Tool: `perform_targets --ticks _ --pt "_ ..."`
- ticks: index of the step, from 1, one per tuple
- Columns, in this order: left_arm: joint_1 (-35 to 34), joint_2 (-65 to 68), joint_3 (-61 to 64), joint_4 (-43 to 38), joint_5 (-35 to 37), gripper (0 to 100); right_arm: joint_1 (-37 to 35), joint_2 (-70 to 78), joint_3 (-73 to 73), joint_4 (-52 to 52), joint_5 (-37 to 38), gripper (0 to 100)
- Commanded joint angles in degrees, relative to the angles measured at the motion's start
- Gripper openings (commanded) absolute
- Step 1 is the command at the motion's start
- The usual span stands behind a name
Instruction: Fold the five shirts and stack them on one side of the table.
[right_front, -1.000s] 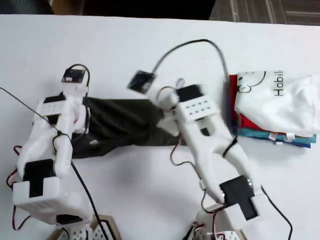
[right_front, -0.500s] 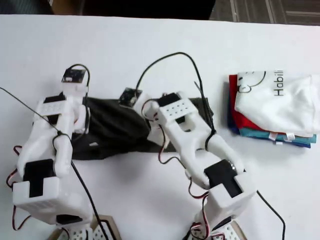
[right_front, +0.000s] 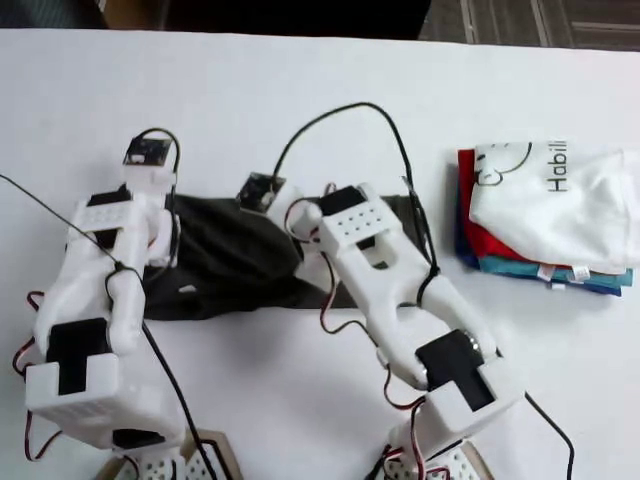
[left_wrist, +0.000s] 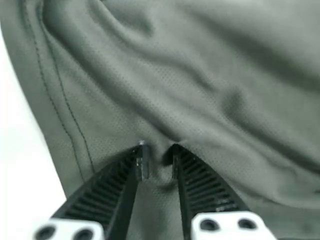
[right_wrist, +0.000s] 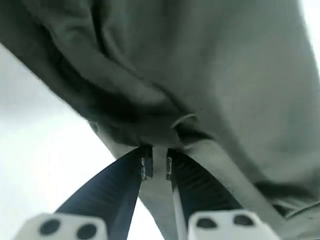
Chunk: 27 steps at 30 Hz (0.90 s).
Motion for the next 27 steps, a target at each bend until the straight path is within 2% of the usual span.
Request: perform_targets --ticks 1,5,8,15,19,23,27 --pt "-0.44 -2.73 -2.42 0.09 0.09 10 -0.31 -3.38 -3.08 -1.27 -0.53 6.2" --pt "-0.44 -2.9 -2.51 0.09 0.09 10 0.4 -2.33 -3.16 -3.12 -0.53 6.2" --pt "-0.44 -3.16 -3.38 0.79 0.18 10 1.89 -5.93 -5.45 1.01 -0.53 6.2" --pt "0.35 -3.16 -17.71 15.38 0.35 10 9.19 -17.54 -6.15 12.7 0.0 7.2" --pt "0.7 -3.08 -27.56 23.47 0.18 10 13.93 -21.67 -5.45 16.66 0.0 12.3" --pt "-6.51 -2.55 -30.11 23.56 0.0 13 16.4 -26.86 -2.02 18.59 0.0 12.7" --pt "-12.13 -0.44 -28.0 22.86 -3.25 24 16.75 -33.63 3.08 20.0 0.0 12.7"
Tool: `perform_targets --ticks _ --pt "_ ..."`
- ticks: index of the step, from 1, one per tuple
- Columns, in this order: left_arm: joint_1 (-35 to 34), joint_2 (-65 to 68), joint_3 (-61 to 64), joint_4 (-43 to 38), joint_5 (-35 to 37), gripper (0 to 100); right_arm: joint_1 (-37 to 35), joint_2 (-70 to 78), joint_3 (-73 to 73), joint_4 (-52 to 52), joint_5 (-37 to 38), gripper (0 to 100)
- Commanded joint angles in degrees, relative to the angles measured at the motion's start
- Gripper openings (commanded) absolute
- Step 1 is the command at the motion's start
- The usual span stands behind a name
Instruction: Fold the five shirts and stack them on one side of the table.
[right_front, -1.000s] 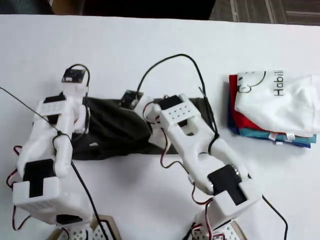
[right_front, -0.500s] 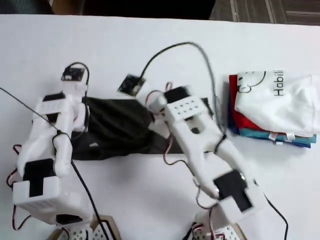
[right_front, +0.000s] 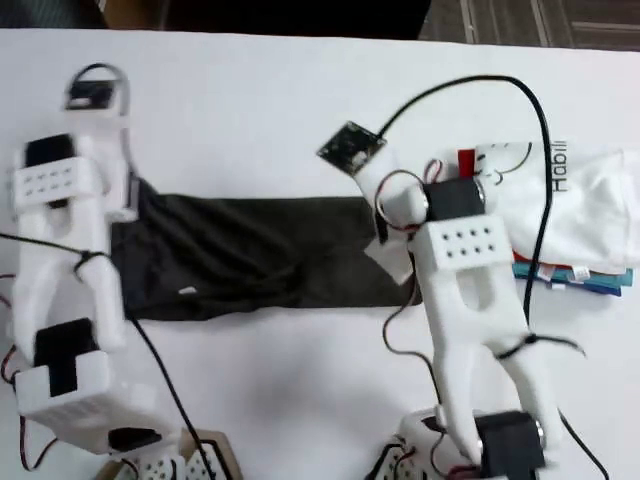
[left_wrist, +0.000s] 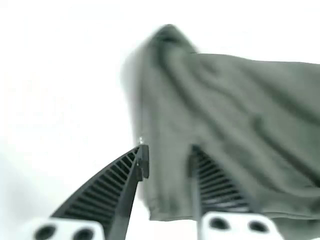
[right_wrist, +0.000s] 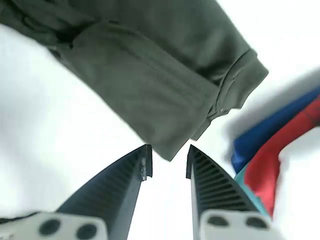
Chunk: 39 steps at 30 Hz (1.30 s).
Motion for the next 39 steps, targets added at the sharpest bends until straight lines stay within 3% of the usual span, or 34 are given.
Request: perform_targets --ticks 1,9,19,25,27,29,30,34,39 --pt "-4.22 0.88 -0.04 -0.35 -2.55 25 0.75 -8.22 3.43 0.75 0.0 12.7" --pt "-4.4 12.75 -1.1 -0.7 -2.55 24 0.48 -20.53 10.11 0.75 2.55 12.7" --pt "-4.31 26.81 -8.4 -0.09 0.26 24 0.75 -21.85 10.46 3.47 3.16 12.7" --pt "-2.55 34.37 -15.96 8.44 -0.26 24 0.75 -21.85 10.81 4.35 3.16 12.7" --pt "-0.88 36.57 -19.12 12.04 -0.35 19 1.36 -21.85 10.81 4.35 3.16 12.7" --pt "0.79 38.59 -21.76 14.33 -0.35 5 3.82 -21.85 10.9 3.82 3.16 12.7" --pt "1.32 39.38 -22.46 14.77 -0.35 1 5.58 -21.76 11.34 2.86 3.16 12.7" --pt "1.41 40.79 -24.04 15.47 -0.35 3 12.88 -21.41 18.81 -6.64 2.81 12.7" --pt "-5.19 37.01 -24.04 16.35 -3.34 3 16.92 -21.85 36.75 -22.81 2.73 12.6"
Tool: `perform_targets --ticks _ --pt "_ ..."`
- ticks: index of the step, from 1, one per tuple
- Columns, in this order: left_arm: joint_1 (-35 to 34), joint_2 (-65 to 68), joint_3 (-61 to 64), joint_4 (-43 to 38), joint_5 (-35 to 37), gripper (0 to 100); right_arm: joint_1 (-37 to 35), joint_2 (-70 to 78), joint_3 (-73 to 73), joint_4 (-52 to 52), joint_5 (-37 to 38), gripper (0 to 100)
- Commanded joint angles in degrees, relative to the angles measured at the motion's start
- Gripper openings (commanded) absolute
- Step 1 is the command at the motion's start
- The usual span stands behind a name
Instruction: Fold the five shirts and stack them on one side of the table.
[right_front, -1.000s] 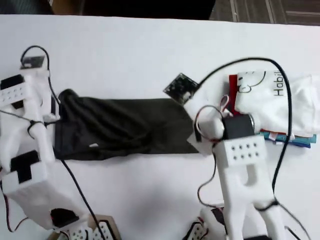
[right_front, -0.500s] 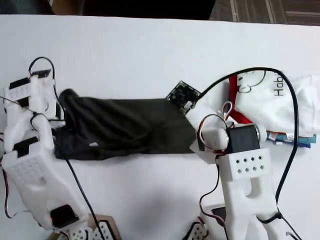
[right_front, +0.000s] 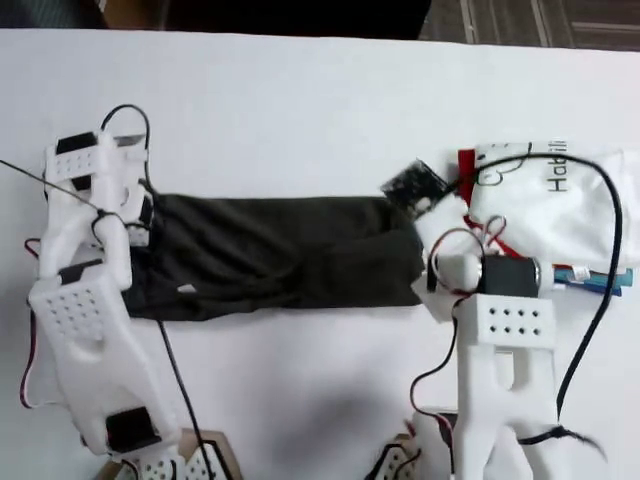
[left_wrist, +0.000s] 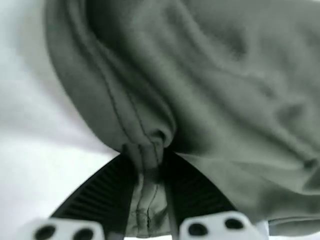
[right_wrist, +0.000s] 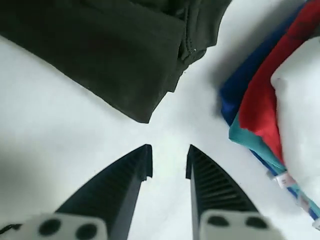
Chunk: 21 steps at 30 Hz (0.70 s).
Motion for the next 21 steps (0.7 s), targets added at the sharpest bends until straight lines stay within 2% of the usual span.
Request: perform_targets --ticks 1,6,12,16,21 --pt "-8.44 -2.9 -0.22 0.35 -4.75 3 2.33 -1.71 11.25 -11.47 0.0 12.6" --pt "-20.31 -6.42 -2.86 2.81 -12.75 3 3.21 -1.71 22.42 -25.1 -0.09 12.6" --pt "-30.33 -6.77 -14.11 9.14 -18.2 3 3.03 -1.36 27.96 -32.84 -0.09 12.6" --pt "-30.33 -7.12 -13.49 9.32 -19.08 3 2.77 -1.19 32.44 -38.64 -0.09 12.6" --pt "-24.79 -9.05 -8.57 9.32 -17.58 3 3.12 -1.71 33.14 -40.04 -3.69 12.6"
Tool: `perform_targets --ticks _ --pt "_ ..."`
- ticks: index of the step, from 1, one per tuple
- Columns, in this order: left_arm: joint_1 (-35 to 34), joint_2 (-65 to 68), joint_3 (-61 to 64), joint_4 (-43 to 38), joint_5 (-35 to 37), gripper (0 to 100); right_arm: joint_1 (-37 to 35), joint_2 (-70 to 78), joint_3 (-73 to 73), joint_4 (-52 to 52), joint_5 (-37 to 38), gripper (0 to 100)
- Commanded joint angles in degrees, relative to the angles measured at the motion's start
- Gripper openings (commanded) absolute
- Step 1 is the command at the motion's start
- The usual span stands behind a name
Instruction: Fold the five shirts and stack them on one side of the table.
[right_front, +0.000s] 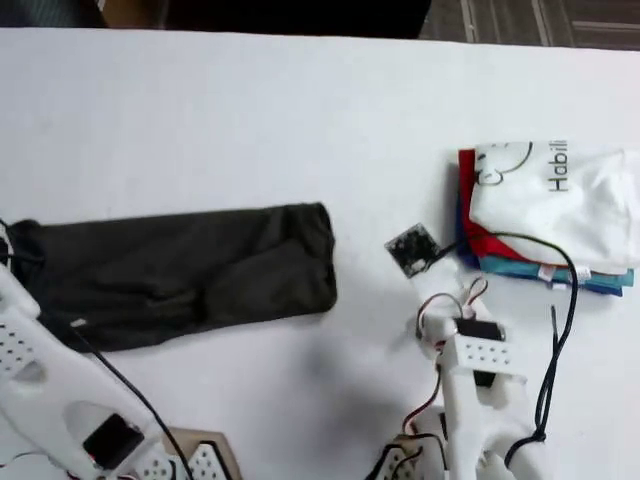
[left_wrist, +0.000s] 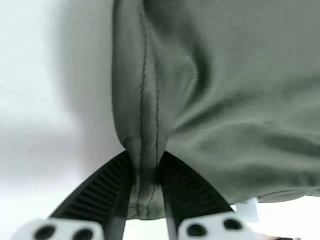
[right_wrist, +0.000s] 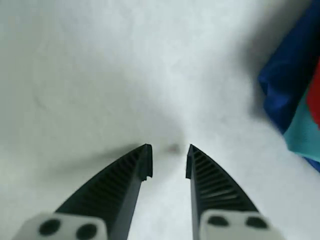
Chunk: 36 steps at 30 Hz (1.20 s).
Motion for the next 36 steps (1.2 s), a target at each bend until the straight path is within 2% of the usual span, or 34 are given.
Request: perform_targets --ticks 1,6,11,15,20,25,36 --pt "5.1 -7.38 3.21 1.32 1.85 3 0.57 -1.71 -0.09 -1.27 -1.49 12.6" --pt "17.58 -23.03 13.23 1.32 7.03 3 0.66 -1.63 0.09 -2.33 -1.85 12.6" --pt "36.31 -38.68 20.62 1.32 14.42 3 0.66 -1.63 0.09 -2.33 -1.93 12.6" --pt "49.85 -41.49 21.14 0.26 16.09 3 0.75 -1.63 0.09 -2.33 -2.9 12.6" --pt "62.86 -41.58 20.62 -3.52 16.09 3 2.68 -1.54 0.0 -3.38 -5.19 12.6" --pt "69.45 -40.62 21.05 -9.23 16.18 3 2.51 -1.45 0.0 -3.47 -5.19 12.6" --pt "72.88 -25.85 20.62 -18.11 17.85 3 2.51 -1.36 0.0 -3.47 -5.19 12.6"
